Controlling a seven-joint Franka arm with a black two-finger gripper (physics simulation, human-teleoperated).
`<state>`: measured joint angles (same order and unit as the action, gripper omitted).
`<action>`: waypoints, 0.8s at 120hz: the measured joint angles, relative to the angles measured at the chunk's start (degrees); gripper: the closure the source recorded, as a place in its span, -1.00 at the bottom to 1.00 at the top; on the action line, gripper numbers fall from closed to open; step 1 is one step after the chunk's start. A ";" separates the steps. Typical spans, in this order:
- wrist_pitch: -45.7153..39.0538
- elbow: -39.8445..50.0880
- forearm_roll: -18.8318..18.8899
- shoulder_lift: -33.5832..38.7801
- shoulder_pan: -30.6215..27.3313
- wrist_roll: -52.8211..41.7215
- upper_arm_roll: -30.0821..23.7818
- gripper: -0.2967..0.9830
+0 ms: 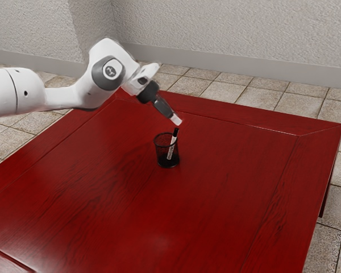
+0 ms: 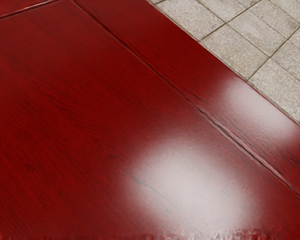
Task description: Take the marker out of the pen holder and place it to the left of the pen holder.
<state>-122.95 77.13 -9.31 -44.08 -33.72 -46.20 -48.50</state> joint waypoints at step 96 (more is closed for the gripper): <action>-16.15 2.34 9.79 -12.71 -6.06 -42.23 -5.70 0.18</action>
<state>-139.09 79.47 0.48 -56.80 -39.78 -88.43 -54.20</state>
